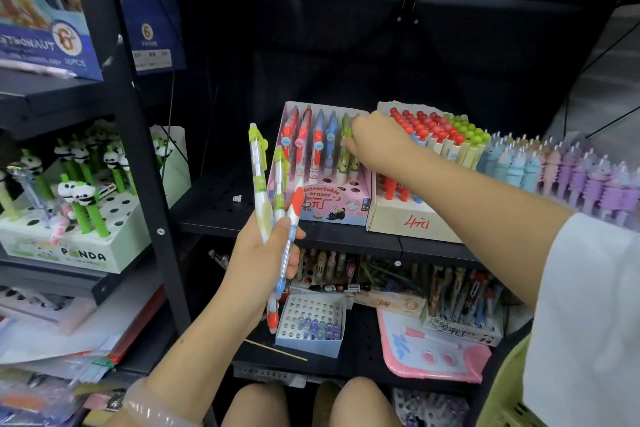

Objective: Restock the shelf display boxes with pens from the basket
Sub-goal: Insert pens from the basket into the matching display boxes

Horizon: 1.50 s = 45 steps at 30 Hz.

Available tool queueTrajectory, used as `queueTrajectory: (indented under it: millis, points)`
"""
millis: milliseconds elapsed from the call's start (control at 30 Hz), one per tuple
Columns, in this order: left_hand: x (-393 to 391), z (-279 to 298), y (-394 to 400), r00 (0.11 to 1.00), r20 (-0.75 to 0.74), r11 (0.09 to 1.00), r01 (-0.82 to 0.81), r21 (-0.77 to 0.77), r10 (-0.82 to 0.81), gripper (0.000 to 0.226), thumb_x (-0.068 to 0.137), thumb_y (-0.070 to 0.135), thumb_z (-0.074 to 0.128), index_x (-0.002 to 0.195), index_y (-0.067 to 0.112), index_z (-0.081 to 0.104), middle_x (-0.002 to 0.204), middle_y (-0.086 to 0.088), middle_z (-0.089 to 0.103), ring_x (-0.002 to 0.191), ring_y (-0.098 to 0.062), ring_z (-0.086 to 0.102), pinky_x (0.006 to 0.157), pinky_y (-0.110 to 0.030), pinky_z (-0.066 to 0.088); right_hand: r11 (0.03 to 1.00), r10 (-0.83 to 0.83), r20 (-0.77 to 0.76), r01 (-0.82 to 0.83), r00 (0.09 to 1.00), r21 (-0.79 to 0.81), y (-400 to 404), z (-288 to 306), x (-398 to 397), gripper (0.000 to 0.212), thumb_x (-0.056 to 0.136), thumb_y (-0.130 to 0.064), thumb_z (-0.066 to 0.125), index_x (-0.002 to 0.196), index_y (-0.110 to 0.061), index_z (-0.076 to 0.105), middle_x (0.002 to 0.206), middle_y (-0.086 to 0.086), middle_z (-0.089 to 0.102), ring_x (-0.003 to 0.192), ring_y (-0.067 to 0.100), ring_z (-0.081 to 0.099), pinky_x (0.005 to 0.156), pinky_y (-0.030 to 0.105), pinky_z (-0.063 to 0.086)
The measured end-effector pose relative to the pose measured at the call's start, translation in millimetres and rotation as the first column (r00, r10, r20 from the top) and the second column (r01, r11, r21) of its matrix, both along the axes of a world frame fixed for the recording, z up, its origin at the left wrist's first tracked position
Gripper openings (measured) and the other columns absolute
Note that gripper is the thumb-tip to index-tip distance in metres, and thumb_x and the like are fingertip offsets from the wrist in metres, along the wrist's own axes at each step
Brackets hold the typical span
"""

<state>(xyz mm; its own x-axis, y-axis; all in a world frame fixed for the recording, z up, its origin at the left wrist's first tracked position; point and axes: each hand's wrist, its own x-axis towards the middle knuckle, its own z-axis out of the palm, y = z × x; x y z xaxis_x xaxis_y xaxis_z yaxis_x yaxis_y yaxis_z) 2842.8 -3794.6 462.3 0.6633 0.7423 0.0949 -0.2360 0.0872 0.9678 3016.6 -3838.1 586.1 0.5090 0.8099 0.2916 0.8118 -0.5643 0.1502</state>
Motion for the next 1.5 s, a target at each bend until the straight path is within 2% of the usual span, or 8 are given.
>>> queueTrajectory:
  millis: [233,400,500,667,800,900,1267,1500]
  points:
    - [-4.3,8.3,-6.4,0.986,0.080,0.984,0.153,-0.089,-0.146,0.022,0.096,0.021,0.046,0.086,0.004,0.056,0.053,0.003,0.054,0.040,-0.005,0.041,0.035,-0.015,0.033,0.950,0.188,-0.150,-0.141,0.971,0.279,-8.2,-2.2,-10.3,0.038,0.098,-0.020,0.041,0.136,-0.012,0.043,0.101,0.010,0.060,0.083,0.022,0.058,0.064,0.027,0.048]
    - [-9.1,13.9,-8.4,0.921,0.220,0.923,0.356,-0.147,-0.321,0.021,0.095,0.023,0.041,0.087,0.006,0.052,0.056,0.004,0.053,0.036,-0.003,0.036,0.034,-0.014,0.031,0.841,0.505,-0.849,-0.312,0.157,0.443,-22.9,-10.0,-22.6,0.030,0.099,-0.022,0.044,0.127,-0.029,0.050,0.117,-0.008,0.060,0.100,0.002,0.063,0.086,0.017,0.051]
    - [-9.9,15.0,-9.7,0.880,0.283,0.886,0.436,-0.160,-0.382,0.019,0.091,0.024,0.045,0.089,0.008,0.055,0.064,0.000,0.054,0.038,-0.004,0.036,0.034,-0.014,0.032,0.808,0.552,-0.834,-0.258,0.018,0.529,-22.2,-16.0,-21.1,0.028,0.096,-0.012,0.048,0.124,-0.017,0.050,0.110,0.011,0.062,0.092,0.013,0.063,0.080,0.021,0.052]
    - [-9.8,11.6,-5.5,0.910,0.222,0.907,0.389,-0.164,-0.350,0.025,0.086,0.028,0.049,0.094,0.005,0.055,0.066,-0.001,0.058,0.039,-0.005,0.038,0.034,-0.015,0.032,0.706,0.706,-0.697,-0.049,0.127,0.707,-21.1,-3.4,-15.6,0.012,0.091,-0.007,0.055,0.101,-0.014,0.055,0.087,0.002,0.066,0.081,0.012,0.066,0.079,0.023,0.053]
    - [-10.4,6.4,-5.7,0.952,0.102,0.948,0.299,-0.107,-0.288,0.019,0.094,0.022,0.046,0.099,0.007,0.057,0.064,0.003,0.059,0.041,-0.005,0.039,0.035,-0.016,0.032,0.643,0.549,-0.436,-0.027,0.713,0.766,-21.9,21.6,7.1,0.010,0.089,-0.011,0.059,0.098,-0.012,0.054,0.082,0.006,0.067,0.079,0.018,0.065,0.078,0.028,0.054]
    - [-9.6,5.7,-6.6,0.962,0.050,0.961,0.270,-0.063,-0.267,0.019,0.097,0.021,0.043,0.097,0.007,0.056,0.058,0.006,0.057,0.041,-0.005,0.038,0.035,-0.016,0.032,0.789,0.367,-0.272,-0.143,0.890,0.598,-19.8,20.9,15.0,0.015,0.089,-0.018,0.060,0.102,-0.015,0.054,0.081,-0.003,0.060,0.077,0.014,0.059,0.067,0.015,0.047]
    - [-10.3,5.1,-5.4,0.971,0.024,0.970,0.238,-0.054,-0.237,0.016,0.097,0.017,0.043,0.096,0.009,0.056,0.057,0.006,0.057,0.038,-0.004,0.039,0.034,-0.016,0.032,0.782,0.238,-0.172,-0.084,0.956,0.618,-18.2,8.5,26.7,0.019,0.092,-0.018,0.057,0.107,-0.008,0.051,0.079,-0.003,0.052,0.074,0.014,0.053,0.068,0.030,0.047]
    - [-6.6,3.5,-6.1,0.969,0.040,0.968,0.245,-0.057,-0.243,0.014,0.095,0.019,0.047,0.094,0.011,0.058,0.060,0.005,0.059,0.041,-0.006,0.038,0.035,-0.017,0.033,0.985,0.022,0.164,-0.049,0.986,0.164,-14.1,-0.1,27.5,0.026,0.092,-0.029,0.054,0.109,-0.009,0.058,0.104,0.011,0.063,0.102,0.028,0.052,0.077,0.037,0.040]
